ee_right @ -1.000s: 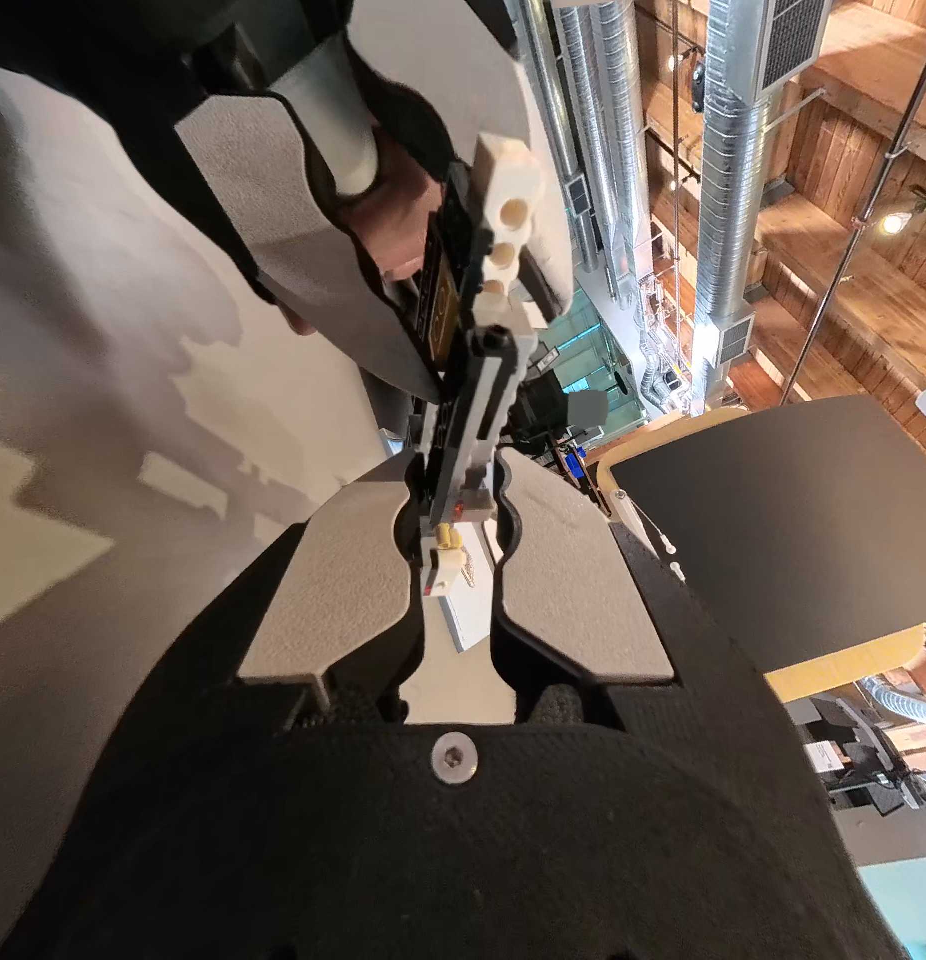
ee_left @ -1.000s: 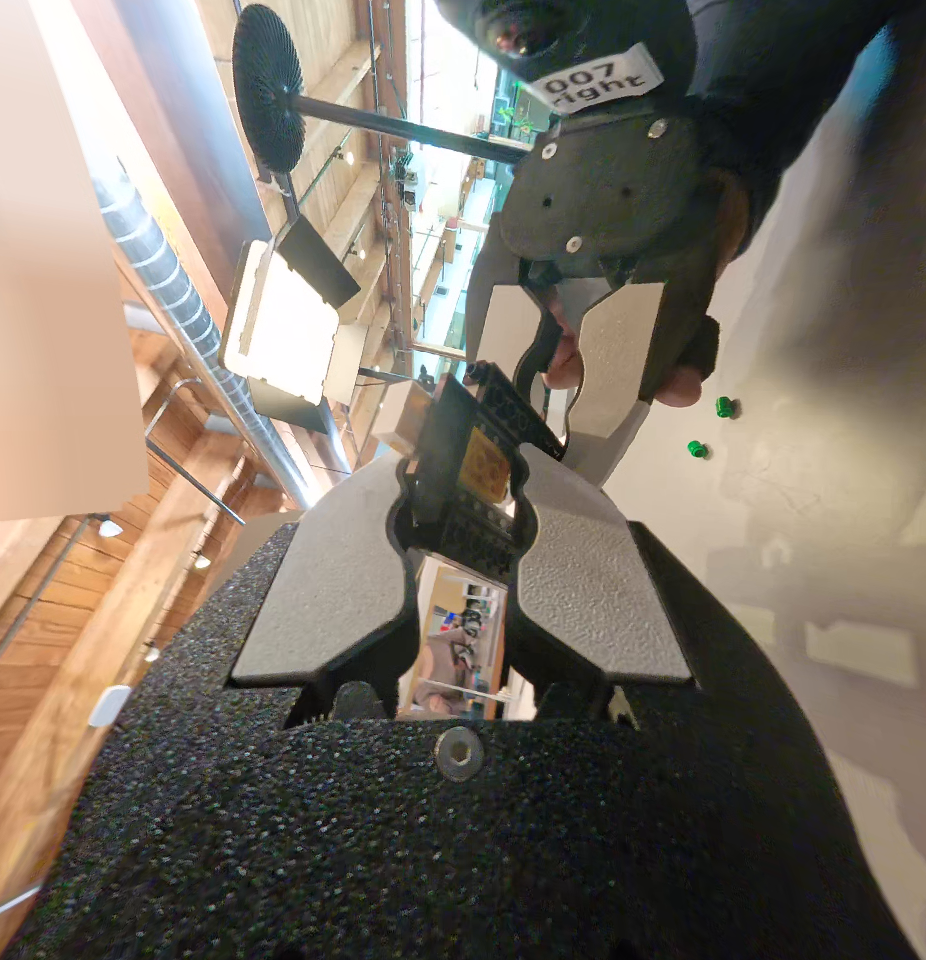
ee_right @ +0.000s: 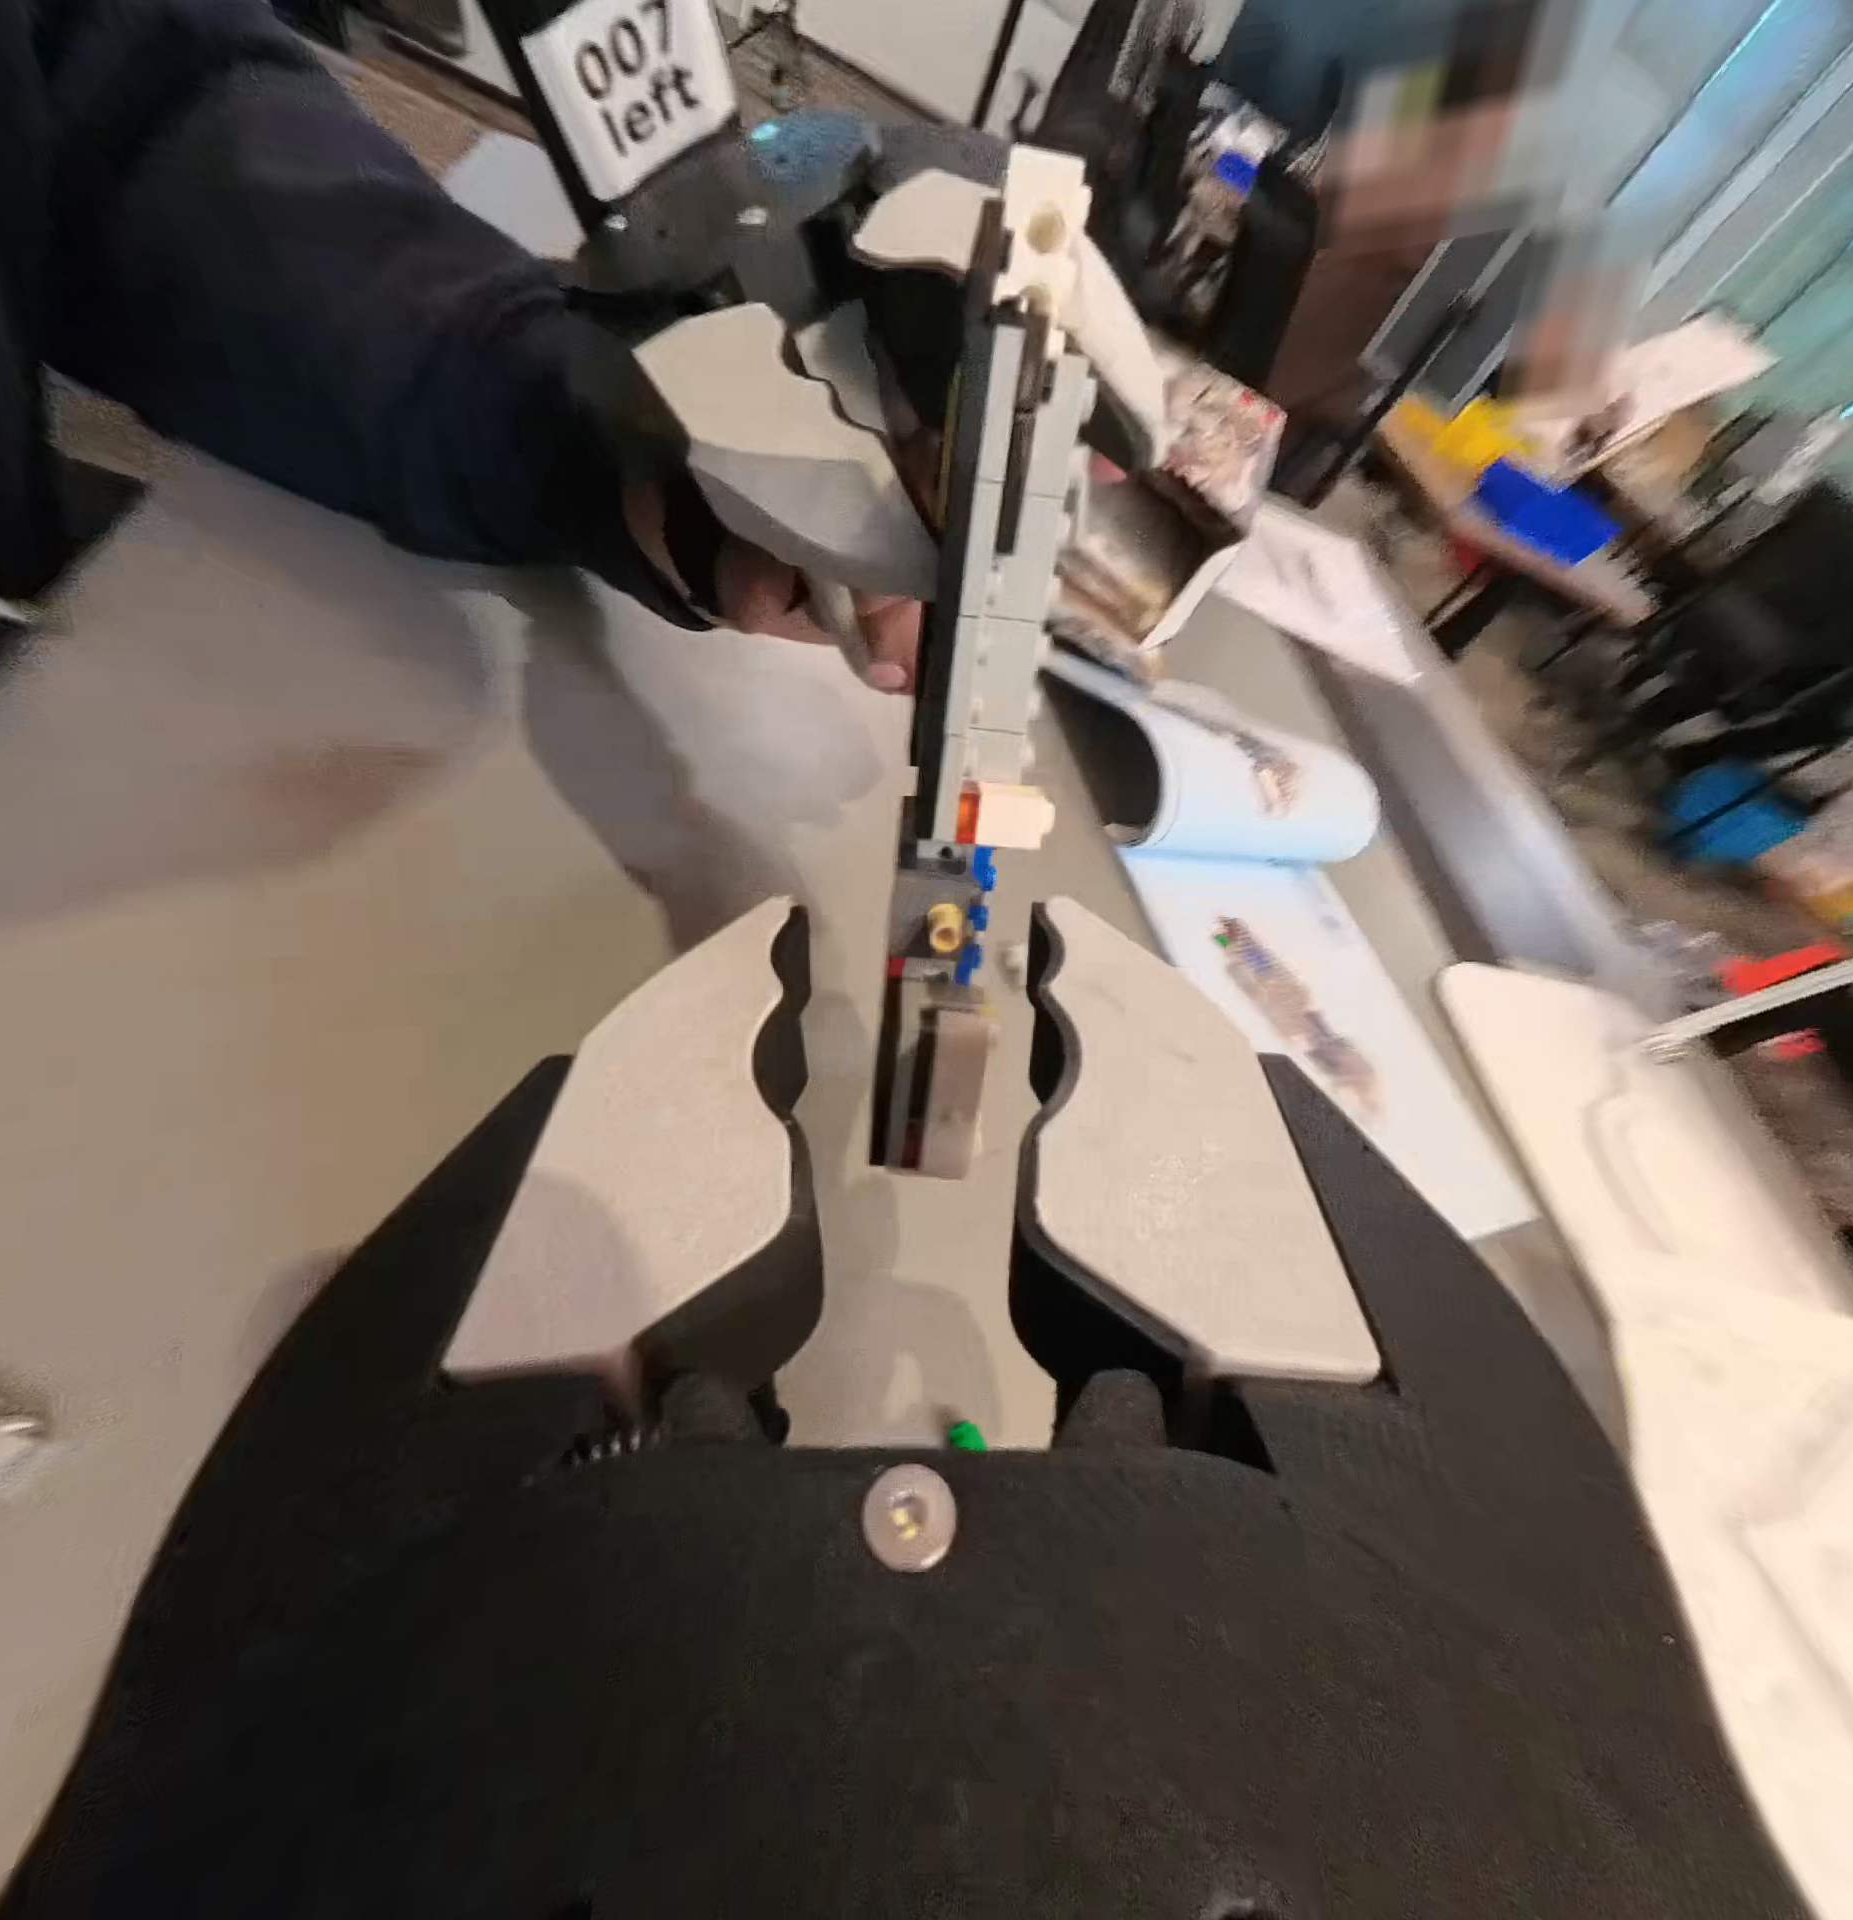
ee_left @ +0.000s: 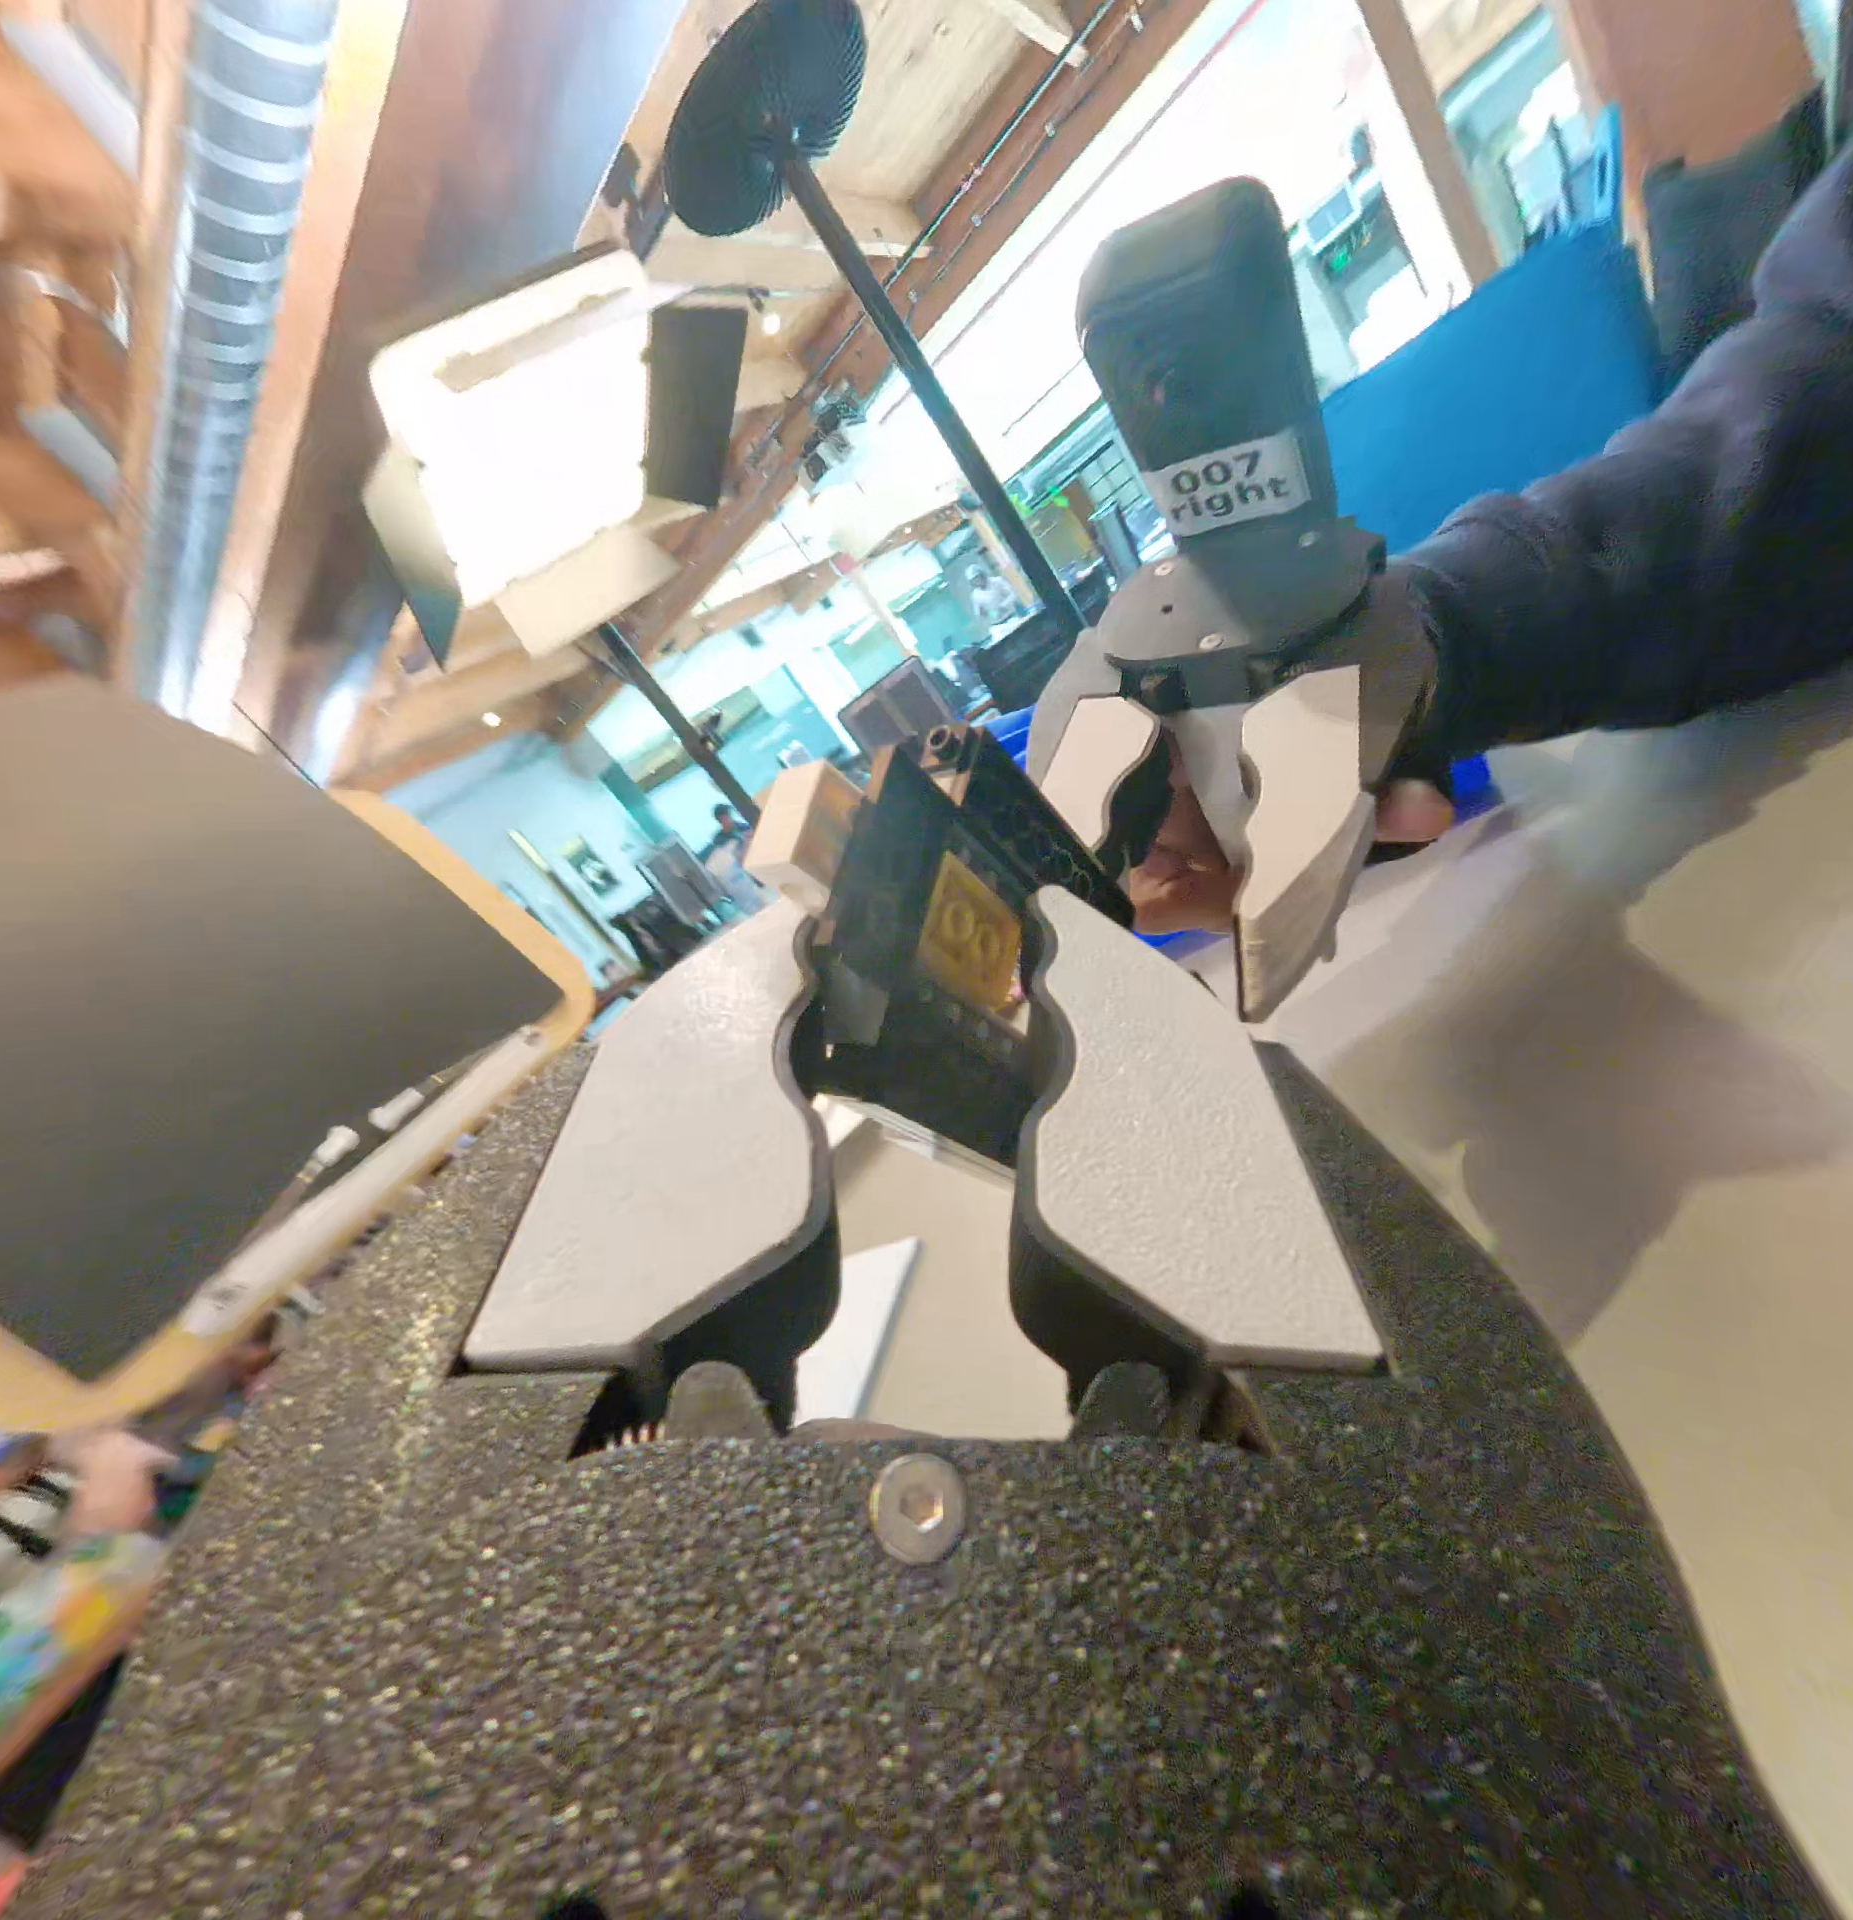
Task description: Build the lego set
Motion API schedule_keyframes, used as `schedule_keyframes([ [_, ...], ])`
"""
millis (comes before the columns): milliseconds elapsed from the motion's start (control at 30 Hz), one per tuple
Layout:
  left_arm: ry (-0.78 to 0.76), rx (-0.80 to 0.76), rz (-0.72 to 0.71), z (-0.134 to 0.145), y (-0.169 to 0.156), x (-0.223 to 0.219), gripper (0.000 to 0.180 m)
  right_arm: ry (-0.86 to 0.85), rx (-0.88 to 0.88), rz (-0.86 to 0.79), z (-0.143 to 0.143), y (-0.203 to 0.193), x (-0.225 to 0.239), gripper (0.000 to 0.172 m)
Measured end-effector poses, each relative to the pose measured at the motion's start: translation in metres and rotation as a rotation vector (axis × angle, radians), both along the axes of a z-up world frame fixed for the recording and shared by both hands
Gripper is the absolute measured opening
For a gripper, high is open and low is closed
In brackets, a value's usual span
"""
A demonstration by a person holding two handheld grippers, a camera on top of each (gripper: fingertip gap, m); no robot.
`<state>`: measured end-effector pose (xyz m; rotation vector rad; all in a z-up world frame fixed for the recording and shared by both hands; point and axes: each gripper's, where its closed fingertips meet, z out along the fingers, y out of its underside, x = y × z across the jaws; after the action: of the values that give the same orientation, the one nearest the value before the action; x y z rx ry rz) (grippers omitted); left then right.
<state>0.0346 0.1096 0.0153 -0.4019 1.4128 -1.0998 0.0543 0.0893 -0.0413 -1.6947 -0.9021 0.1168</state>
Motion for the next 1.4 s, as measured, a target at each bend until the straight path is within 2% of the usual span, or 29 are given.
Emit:
schedule_keyframes([
  [133,0.098,-0.13,-0.071,-0.006,0.011,0.005,0.034,0.111,-0.204,0.02,-0.008,0.001,-0.005,0.039],
  [400,0.212,-0.21,-0.121,-0.016,0.014,0.012,0.034,0.13,-0.314,-0.004,-0.024,0.008,-0.008,0.033],
  [500,0.219,-0.204,-0.121,-0.018,0.014,0.012,0.034,0.151,-0.302,-0.025,-0.024,0.013,-0.008,0.023],
  [667,0.23,-0.228,-0.108,-0.017,0.02,0.014,0.034,0.182,-0.239,-0.075,-0.022,0.019,-0.006,0.021],
  [967,0.282,-0.415,-0.067,-0.014,0.032,0.024,0.038,0.384,-0.15,-0.126,-0.008,0.026,0.005,0.02],
  [1400,0.328,-0.581,-0.078,-0.012,0.039,0.028,0.056,0.461,-0.074,-0.118,0.003,0.026,0.01,0.019],
])
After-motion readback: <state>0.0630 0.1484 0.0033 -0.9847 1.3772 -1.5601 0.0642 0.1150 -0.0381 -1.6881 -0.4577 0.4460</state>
